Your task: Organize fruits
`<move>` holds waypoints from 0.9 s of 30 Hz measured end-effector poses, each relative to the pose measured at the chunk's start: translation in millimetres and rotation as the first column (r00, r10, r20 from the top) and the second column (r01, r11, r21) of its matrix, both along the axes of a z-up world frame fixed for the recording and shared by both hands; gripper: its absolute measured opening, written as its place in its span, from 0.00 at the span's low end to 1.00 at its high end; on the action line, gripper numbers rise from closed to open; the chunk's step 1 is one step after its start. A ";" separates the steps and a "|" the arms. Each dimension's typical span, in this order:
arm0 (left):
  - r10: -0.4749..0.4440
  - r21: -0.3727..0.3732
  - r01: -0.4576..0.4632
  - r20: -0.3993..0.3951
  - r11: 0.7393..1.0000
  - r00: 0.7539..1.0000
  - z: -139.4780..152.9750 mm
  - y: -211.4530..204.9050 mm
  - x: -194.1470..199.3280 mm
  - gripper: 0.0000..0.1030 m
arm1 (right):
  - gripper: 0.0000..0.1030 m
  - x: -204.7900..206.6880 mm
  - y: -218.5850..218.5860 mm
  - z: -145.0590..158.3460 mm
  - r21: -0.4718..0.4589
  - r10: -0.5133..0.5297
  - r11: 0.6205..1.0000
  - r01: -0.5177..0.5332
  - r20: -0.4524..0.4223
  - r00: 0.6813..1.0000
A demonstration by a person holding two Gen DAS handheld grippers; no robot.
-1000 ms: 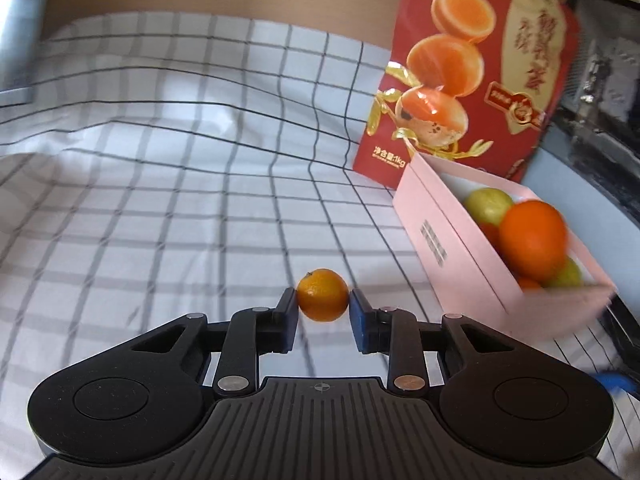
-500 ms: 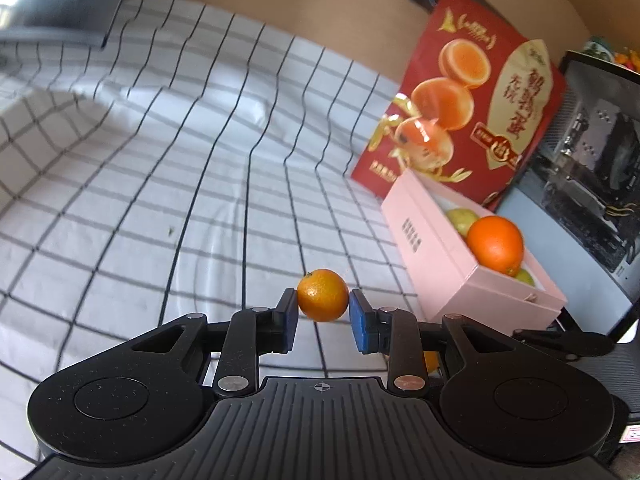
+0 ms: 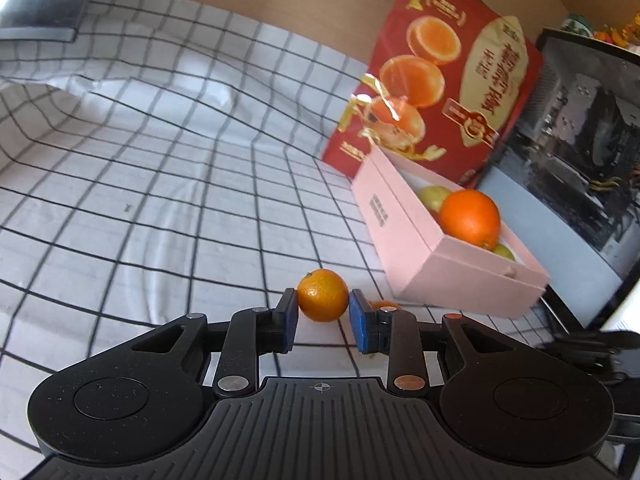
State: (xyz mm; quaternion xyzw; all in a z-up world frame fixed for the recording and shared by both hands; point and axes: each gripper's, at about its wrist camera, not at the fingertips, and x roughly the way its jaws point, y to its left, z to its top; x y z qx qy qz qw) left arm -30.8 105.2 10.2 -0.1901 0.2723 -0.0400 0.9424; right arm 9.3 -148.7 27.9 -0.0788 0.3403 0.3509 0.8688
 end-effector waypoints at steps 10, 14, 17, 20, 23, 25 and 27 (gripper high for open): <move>0.126 -0.104 -0.122 0.037 0.987 0.991 -1.2 22.7 -10.5 0.31 | 0.48 5.4 27.8 3.5 0.061 0.047 0.997 -0.048 0.024 0.999; 0.142 -0.134 -0.134 0.049 0.982 0.989 -2.2 27.0 -13.5 0.31 | 0.49 16.0 56.7 0.2 0.044 0.070 0.997 -0.070 0.006 0.998; 0.138 -0.138 -0.130 0.050 0.982 0.989 -2.4 27.2 -13.6 0.31 | 0.49 23.6 75.7 -7.4 -0.004 0.065 0.998 -0.065 0.016 0.998; 0.128 -0.140 -0.120 0.052 0.983 0.990 -2.5 26.4 -13.7 0.31 | 0.39 24.4 81.3 -8.5 -0.025 0.073 0.997 -0.072 0.027 0.997; 0.109 -0.140 -0.102 0.050 0.985 0.993 -2.9 24.8 -13.0 0.31 | 0.33 17.1 71.6 -3.4 -0.027 0.086 0.996 -0.085 0.025 0.996; 0.093 -0.132 -0.086 0.048 0.988 0.994 -2.6 23.3 -12.4 0.31 | 0.33 9.5 56.2 -0.8 -0.030 0.096 0.995 -0.094 0.044 0.994; 0.060 -0.108 -0.056 0.038 0.993 0.997 -1.8 17.3 -9.6 0.31 | 0.33 3.8 36.0 0.3 -0.033 0.082 0.996 -0.081 0.047 0.995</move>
